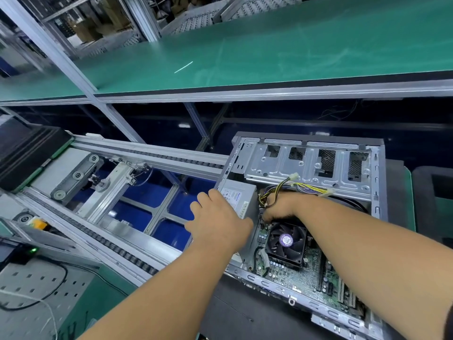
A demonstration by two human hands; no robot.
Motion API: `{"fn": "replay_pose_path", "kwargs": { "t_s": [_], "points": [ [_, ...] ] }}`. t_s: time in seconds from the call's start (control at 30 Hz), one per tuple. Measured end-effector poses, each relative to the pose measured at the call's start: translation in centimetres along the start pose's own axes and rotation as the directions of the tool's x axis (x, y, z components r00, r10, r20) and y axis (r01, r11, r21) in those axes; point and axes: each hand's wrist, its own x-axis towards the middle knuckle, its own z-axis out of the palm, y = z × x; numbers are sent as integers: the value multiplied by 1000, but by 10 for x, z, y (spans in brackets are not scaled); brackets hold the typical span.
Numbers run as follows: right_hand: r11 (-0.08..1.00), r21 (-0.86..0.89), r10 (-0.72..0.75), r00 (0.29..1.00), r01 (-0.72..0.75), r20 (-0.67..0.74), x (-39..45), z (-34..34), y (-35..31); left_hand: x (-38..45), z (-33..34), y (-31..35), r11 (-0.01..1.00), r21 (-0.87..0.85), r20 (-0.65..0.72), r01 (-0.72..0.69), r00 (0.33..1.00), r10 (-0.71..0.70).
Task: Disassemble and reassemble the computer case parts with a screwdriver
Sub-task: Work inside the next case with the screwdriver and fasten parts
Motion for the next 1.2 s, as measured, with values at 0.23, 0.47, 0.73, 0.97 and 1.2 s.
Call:
{"fn": "replay_pose_path", "kwargs": {
  "t_s": [0.23, 0.47, 0.73, 0.97, 1.2],
  "points": [
    [999, 34, -43, 998, 42, 44, -5, -1, -5, -6, 19, -9, 986, 99, -125, -137, 981, 149],
    [993, 106, -53, 999, 54, -12, -9, 14, -9, -12, 25, -44, 992, -125, 78, 6, 997, 4],
    [955, -200, 212, 975, -220, -60, -29, 31, -32, -14, 26, -60, 980, -128, 47, -150, 986, 157],
    [918, 379, 81, 881, 117, -466, -72, 29, -50, -1, 21, -70, 946, -303, 125, -118, 979, 163],
    [833, 536, 95, 917, 139, -386, -40, 39, -59, -5, 24, -84, 901, -372, 65, -222, 962, 264]
  ]
}}
